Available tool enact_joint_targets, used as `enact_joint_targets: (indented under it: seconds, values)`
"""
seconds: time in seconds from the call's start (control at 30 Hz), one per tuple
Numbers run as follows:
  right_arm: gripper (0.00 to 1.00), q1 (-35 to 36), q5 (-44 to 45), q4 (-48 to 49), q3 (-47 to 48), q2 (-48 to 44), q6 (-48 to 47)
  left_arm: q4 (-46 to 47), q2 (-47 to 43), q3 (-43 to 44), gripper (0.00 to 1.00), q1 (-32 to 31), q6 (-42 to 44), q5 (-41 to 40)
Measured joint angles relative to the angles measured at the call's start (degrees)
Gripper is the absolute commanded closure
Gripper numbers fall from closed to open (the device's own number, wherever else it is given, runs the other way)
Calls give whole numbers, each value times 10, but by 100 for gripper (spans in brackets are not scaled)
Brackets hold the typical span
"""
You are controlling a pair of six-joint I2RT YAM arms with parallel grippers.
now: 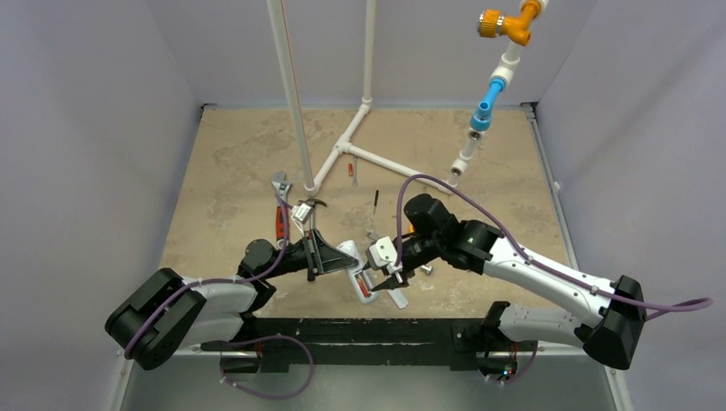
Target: Load the batteries into the remote control
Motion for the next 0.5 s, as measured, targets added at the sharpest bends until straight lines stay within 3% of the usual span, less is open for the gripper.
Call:
enact_joint_targets:
  seconds: [0.13,0.5]
  values:
    - [51,-1,-19,13,-6,-2,7,-4,-13,0,100,-1,-2,0]
    - [52,-1,-62,170,-121,-77,86,-49,-65,0,100,-2,1,-1]
